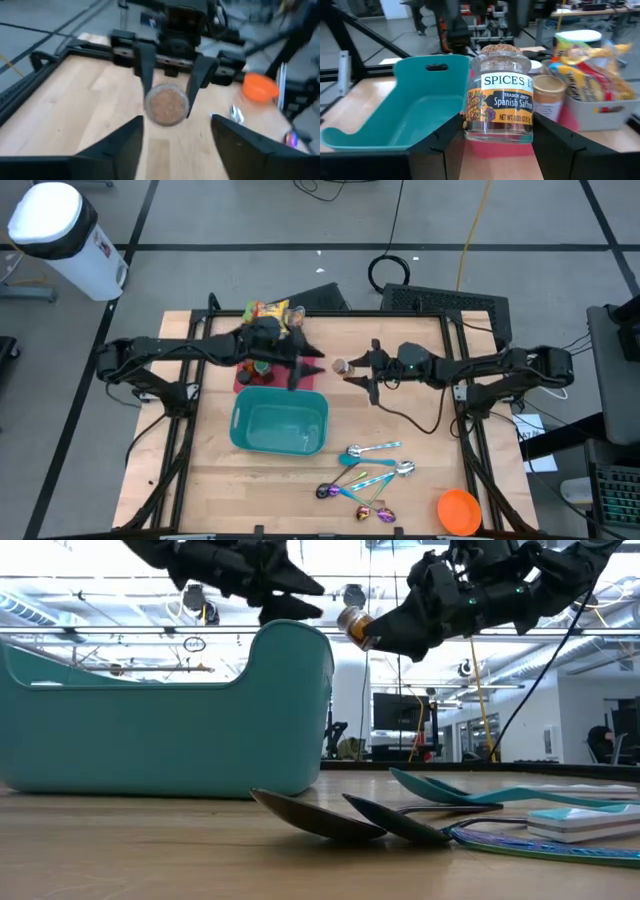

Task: Pick & Place Food Item
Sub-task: Put the brown seasoning bottle into the red bin

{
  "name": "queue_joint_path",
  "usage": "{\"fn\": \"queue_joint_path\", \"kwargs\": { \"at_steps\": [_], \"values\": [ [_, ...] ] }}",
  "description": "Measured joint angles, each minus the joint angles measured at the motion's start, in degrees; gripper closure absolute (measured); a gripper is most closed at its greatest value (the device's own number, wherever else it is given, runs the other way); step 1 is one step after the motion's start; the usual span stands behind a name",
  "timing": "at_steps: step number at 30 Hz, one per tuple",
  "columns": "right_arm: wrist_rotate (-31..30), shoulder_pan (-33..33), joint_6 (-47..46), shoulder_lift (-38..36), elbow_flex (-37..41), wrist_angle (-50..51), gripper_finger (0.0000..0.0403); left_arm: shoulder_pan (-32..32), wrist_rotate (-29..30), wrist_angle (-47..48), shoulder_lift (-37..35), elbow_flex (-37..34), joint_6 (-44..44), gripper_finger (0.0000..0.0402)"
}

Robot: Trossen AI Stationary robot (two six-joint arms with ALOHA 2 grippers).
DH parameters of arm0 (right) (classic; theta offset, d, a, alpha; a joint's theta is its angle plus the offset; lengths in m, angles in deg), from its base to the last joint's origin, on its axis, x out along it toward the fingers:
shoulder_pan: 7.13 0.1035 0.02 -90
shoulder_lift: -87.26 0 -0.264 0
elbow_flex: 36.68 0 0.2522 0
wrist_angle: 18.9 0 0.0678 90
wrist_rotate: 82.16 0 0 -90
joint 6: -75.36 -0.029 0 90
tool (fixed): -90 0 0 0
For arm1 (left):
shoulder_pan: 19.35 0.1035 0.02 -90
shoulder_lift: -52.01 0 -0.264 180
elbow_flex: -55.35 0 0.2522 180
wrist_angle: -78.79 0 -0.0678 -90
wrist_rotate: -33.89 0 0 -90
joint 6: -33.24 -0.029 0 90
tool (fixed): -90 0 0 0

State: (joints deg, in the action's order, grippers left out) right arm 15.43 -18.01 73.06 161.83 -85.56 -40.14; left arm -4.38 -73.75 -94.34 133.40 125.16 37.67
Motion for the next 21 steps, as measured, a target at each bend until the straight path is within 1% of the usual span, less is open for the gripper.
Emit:
{"fn": "queue_joint_path", "kwargs": {
  "at_steps": [4, 8, 11, 16, 21],
  "values": [
    [-0.09, 1.05, -0.08, 0.41, 0.02, -0.69, 0.0224, -3.48, 2.11, 5.64, 2.51, 5.14, -4.31, 0.0107],
    [-0.45, 2.0, -0.24, 0.43, 0.0, -2.47, 0.0224, -4.86, 3.24, 6.87, 4.54, 6.98, -5.19, 0.0078],
    [-0.31, 3.14, -0.02, 0.63, -0.26, -4.91, 0.0224, -5.03, 3.33, 6.95, 5.51, 7.26, -4.77, 0.0072],
    [-0.42, 4.38, 0.46, 3.7, -2.28, -4.18, 0.0224, -4.74, 5.55, 6.75, 6.16, 7.28, -4.28, 0.0073],
    [-0.11, 4.62, 0.65, 7.01, -3.9, -4.16, 0.0224, -4.75, 5.57, 6.46, 6.08, 7.28, -3.66, 0.009]
  ]
}}
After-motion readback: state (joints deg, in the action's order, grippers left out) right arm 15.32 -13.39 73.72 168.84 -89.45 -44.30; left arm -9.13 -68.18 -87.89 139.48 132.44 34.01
